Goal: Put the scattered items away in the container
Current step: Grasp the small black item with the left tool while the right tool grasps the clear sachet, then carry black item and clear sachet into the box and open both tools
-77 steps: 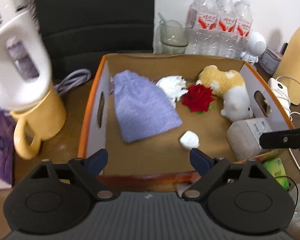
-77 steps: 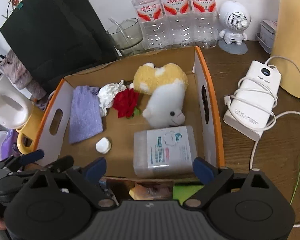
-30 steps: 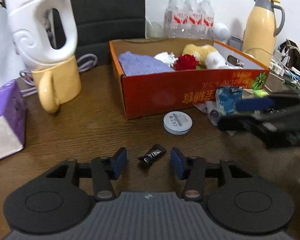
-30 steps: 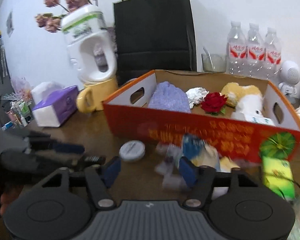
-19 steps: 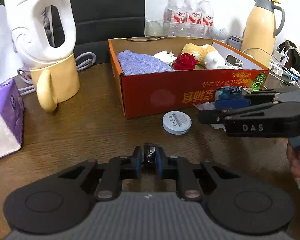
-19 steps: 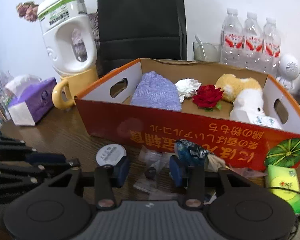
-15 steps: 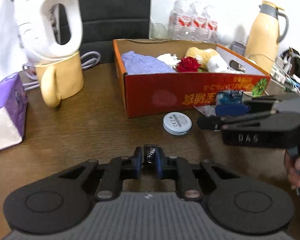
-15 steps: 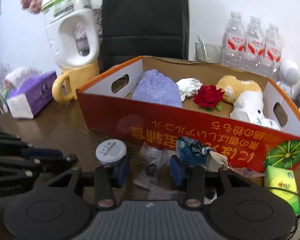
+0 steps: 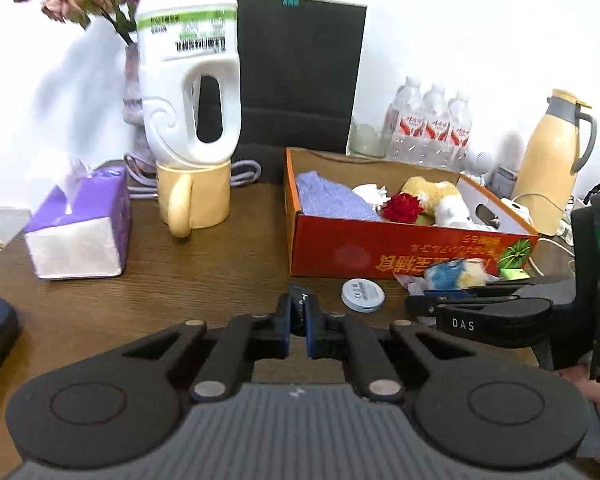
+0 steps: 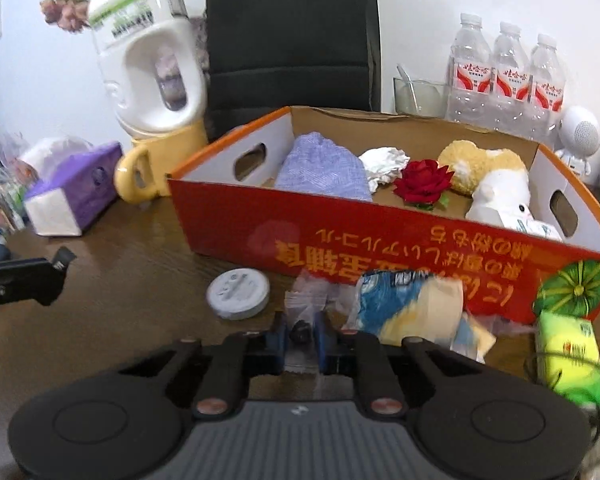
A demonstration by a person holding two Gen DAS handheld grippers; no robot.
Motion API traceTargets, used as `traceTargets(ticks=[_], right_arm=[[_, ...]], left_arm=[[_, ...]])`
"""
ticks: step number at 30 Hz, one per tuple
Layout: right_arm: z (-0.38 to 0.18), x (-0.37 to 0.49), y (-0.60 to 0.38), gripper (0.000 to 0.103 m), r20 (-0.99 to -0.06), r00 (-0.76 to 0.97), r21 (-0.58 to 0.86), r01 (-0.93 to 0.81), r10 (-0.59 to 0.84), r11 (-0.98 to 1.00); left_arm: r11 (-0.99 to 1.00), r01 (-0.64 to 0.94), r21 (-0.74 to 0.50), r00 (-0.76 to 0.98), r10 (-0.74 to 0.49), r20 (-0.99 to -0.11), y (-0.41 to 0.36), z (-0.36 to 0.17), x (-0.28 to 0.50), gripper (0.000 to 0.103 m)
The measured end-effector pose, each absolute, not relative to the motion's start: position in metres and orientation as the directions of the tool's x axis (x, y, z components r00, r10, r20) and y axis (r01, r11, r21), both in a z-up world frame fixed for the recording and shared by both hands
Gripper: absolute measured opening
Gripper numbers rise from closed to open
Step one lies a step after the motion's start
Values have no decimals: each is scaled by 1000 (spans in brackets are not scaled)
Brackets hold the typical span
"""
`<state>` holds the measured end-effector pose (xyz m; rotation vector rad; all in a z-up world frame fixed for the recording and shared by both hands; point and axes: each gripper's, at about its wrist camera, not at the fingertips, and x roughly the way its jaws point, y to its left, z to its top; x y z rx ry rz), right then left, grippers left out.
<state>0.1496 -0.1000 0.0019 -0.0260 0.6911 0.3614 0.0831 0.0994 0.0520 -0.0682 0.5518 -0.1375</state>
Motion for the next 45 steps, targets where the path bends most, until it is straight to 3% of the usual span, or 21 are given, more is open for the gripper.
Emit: traceTargets(ticks=[6,10,19,25,30,33,39,45], right_arm=[[36,84,-119,13,-508,798,69,-339,325,938],[56,40,-141,13,-446,844,68,-301,299,951],[72,-24,-190,13,-425,877,68,-215,223,974],[88,-24,-201,13,-394,880,111,-241,265,964],[116,18,-218,13,-349,904,107,-221,245,969],[137,70,-234,14,-374,900,114,-194,223,974],[148,202,-259,14,-541,807,176,-168,238,970],[116,294,-251,14,-721,659,153,-149,214,977]], left_arm=[[992,104,-73,869,-126,-478,79,54,46,8],[983,152,-101,852,-182,-491,58,47,29,8],[967,239,-84,849,-251,-466,14,53,-11,8],[948,272,-163,839,-317,-443,10,72,7,8],[936,284,-207,834,-348,-428,1,99,71,8],[928,268,-260,809,-363,-462,-10,114,130,8],[902,236,-362,704,-415,-576,-42,122,247,8],[939,162,-303,565,-340,-752,-76,81,328,8]])
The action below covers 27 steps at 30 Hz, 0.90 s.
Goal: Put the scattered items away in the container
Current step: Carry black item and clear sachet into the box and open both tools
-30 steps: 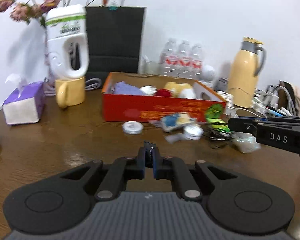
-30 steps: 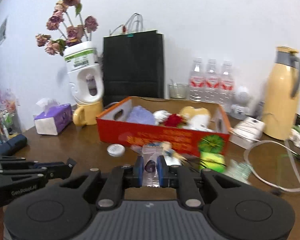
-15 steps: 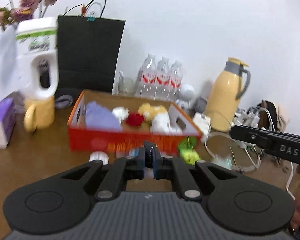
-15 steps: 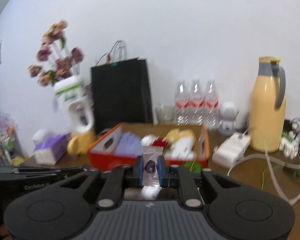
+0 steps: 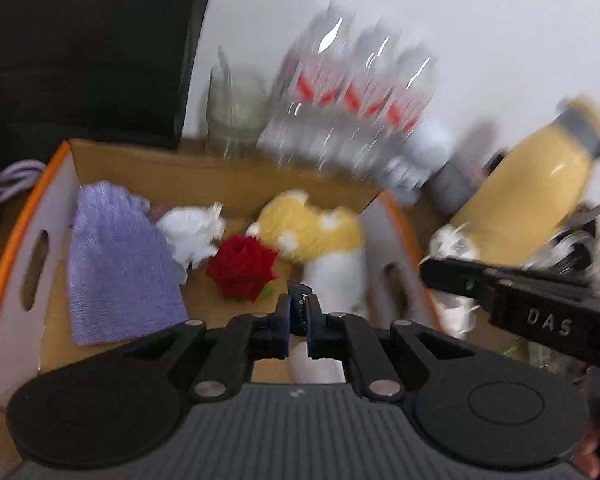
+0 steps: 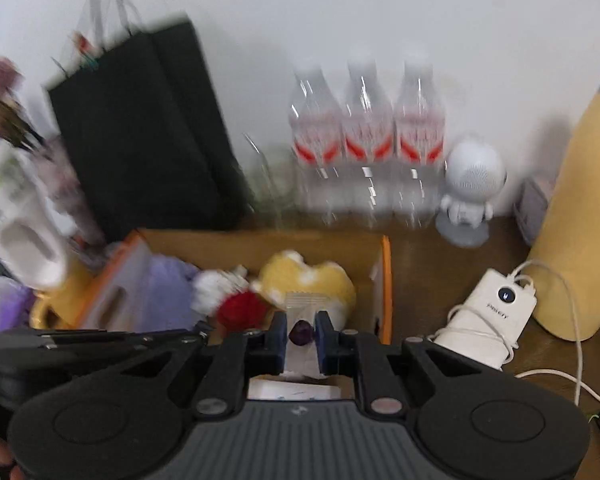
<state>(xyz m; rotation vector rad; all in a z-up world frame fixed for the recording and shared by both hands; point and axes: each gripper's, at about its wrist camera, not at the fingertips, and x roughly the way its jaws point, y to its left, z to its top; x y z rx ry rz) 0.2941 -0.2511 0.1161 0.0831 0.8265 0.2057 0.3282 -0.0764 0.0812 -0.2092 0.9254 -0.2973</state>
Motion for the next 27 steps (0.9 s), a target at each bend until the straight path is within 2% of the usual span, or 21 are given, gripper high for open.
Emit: traceTargets(ticks=[4,8,10,13,14,16,17,18,19,21,23,24,27], right_arm=[[83,328,-246,14,-819,554,90,-130,147,987],[65,341,-246,17,-855,505,71,-118,121,990],[64,344,-248,28,-859,494,86,-111,130,990],[71,345,-251,34,-853,499,114,-110,154,987],[75,344,-251,36,-853,495,130,-106,166,986],[85,340,-250,45,-852,493,148,-100,178,984],[91,337,-248,48,-851,493,149,-104,181,983],[97,333,-246,57,-851,493,146,-108,180,983],[103,329,-243,65,-852,494,137,-113,175,984],[115,319,-237,70,-848,502,116,-131,167,985],[123,309,-232,78,-839,516,116,-145,175,983],[127,303,-230,82,-831,525,120,-148,181,982],[138,286,-223,84,-810,554,123,-157,191,980]], left_arm=[[958,101,-267,514,-280,-811,-82,53,354,8],[950,98,-295,442,-307,-843,-83,42,366,9],[956,82,-281,449,-287,-846,-79,44,364,9],[965,65,-255,461,-256,-850,-76,54,364,11],[967,55,-247,458,-244,-855,-72,59,362,14],[972,45,-231,453,-226,-863,-68,68,360,32],[976,39,-214,451,-208,-868,-65,73,359,54],[980,40,-195,451,-192,-872,-63,78,356,67],[985,39,-170,463,-169,-870,-59,84,351,70],[991,23,-132,483,-127,-866,-53,94,342,85],[994,-19,-107,522,-82,-849,-45,105,331,97],[995,-33,-93,540,-60,-839,-43,109,325,97],[998,-40,-56,561,-24,-827,-40,119,309,99]])
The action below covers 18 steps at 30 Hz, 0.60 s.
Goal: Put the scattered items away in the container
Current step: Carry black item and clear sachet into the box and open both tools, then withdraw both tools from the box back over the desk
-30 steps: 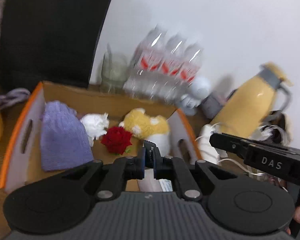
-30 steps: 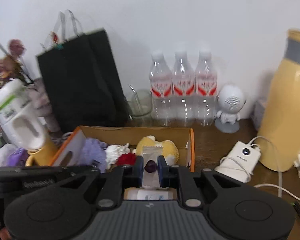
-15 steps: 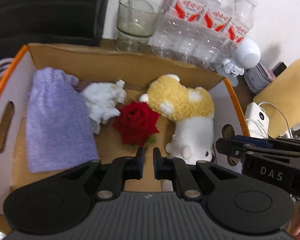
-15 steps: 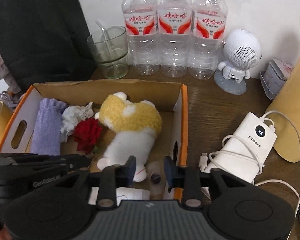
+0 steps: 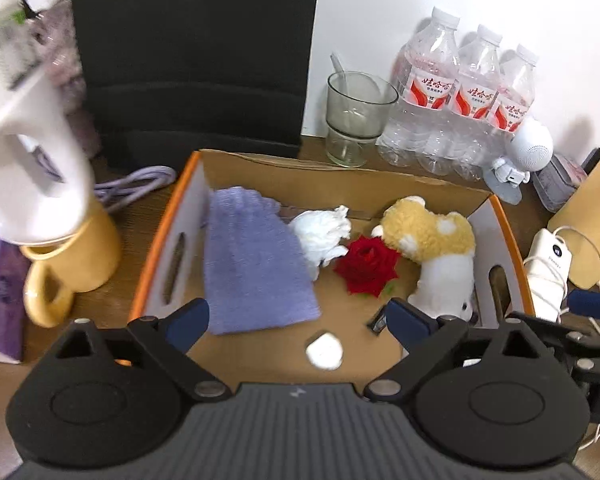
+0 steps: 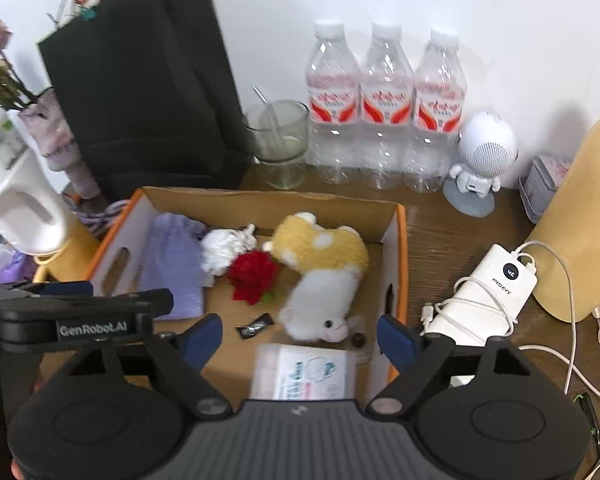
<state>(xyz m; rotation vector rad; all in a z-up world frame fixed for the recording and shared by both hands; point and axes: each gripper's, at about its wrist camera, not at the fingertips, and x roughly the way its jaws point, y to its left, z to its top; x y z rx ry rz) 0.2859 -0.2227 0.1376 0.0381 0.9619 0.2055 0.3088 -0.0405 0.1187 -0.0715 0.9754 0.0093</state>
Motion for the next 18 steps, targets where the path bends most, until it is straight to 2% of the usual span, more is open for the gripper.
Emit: traceTargets(ticks=[9,15,18], right_arm=[[149,241,-214,85,-764,602,156,-175,231,972],[148,177,-212,87,-619,743,134,-218,254,967],[131,129,-216,88,-539,786,154,-260,302,953]], left_arm=[[1000,-23,-3,645,13,-764,-36,137,252,103],[999,24,-21,756,-32,-654,-23,133,196,103],[995,61,-74,793,-93,-602,5,114,156,103]])
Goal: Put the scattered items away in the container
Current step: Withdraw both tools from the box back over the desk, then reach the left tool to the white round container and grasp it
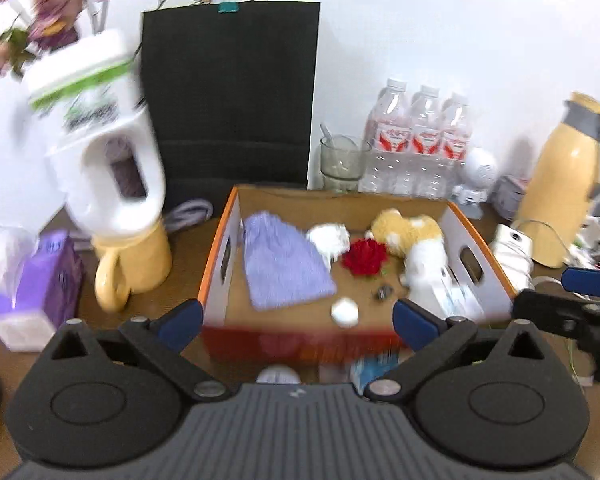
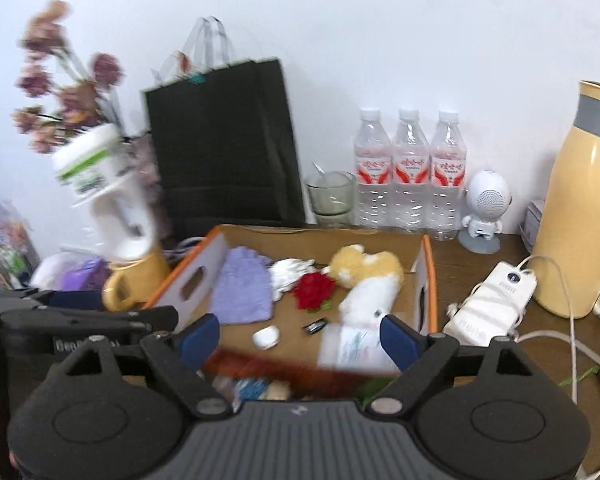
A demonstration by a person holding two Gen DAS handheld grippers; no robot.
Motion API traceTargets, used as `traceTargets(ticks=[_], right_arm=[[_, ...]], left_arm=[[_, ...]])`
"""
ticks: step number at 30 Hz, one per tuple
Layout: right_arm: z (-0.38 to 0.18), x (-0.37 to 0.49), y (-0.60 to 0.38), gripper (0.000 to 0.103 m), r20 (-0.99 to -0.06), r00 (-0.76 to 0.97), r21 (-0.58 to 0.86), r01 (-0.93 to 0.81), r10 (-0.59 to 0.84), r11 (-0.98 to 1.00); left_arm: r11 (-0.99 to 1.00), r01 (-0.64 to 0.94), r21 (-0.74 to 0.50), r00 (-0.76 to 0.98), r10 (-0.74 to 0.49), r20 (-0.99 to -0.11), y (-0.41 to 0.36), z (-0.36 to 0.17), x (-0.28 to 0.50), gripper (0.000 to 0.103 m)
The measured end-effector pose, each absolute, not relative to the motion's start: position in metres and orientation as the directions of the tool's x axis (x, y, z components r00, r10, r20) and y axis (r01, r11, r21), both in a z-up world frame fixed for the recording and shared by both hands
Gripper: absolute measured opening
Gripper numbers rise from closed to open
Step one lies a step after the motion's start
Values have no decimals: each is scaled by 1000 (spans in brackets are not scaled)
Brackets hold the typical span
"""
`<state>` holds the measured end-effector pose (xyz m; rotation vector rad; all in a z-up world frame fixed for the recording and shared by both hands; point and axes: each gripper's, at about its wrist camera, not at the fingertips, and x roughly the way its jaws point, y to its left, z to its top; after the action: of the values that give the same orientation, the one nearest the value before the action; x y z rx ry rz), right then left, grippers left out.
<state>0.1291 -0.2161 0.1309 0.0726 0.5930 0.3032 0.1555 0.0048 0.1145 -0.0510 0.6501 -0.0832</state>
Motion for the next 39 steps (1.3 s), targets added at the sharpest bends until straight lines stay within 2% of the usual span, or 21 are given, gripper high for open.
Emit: traceTargets(ticks=[2,4,8,9,10,14,15,18,21,24,27,36,39], right_arm=[[114,95,-215,88,-508,786,148,-323,352,935],[94,65,-214,88,-482,766,169,-396,426,903],[59,45,-205,86,-474,726,281,-411,498,867],[54,45,-199,82,-481,718,286,-413,502,865],[50,45,-192,78,-489,716,271,-417,498,867],[38,56,-169,77,-527,714,177,-438,461,881],[34,65,-166,73,-538,705,179,-441,463,880],[24,87,-156,52,-567,675,154,-475,472,866],[18,111,-147,39,-597,658,32,-552,459,833],[20,122,-142,39,-615,662,-88,-598,428,797],[20,135,-142,38,-653,620,-119,-651,435,749],[8,149,-150,35,-716,527,-85,-717,458,692],[8,155,-149,35,-715,517,-68,-722,471,688]], left_arm=[[984,106,-142,791,-170,-587,31,90,124,103],[978,138,-154,793,-203,-575,45,67,102,103],[996,70,-61,785,-93,-613,53,38,85,102],[997,63,-49,785,-79,-614,54,36,83,102],[997,63,-44,792,-77,-606,54,34,78,102],[994,106,-30,816,-104,-569,52,33,83,102],[994,109,-13,814,-97,-572,50,32,90,102],[993,120,-3,801,-99,-590,45,30,107,99],[989,150,4,798,-119,-591,44,28,124,99],[988,154,21,801,-113,-588,45,25,136,99],[987,158,-1,791,-127,-599,48,22,147,99],[975,222,8,769,-170,-617,43,20,172,98],[974,226,7,759,-172,-628,41,17,178,93]])
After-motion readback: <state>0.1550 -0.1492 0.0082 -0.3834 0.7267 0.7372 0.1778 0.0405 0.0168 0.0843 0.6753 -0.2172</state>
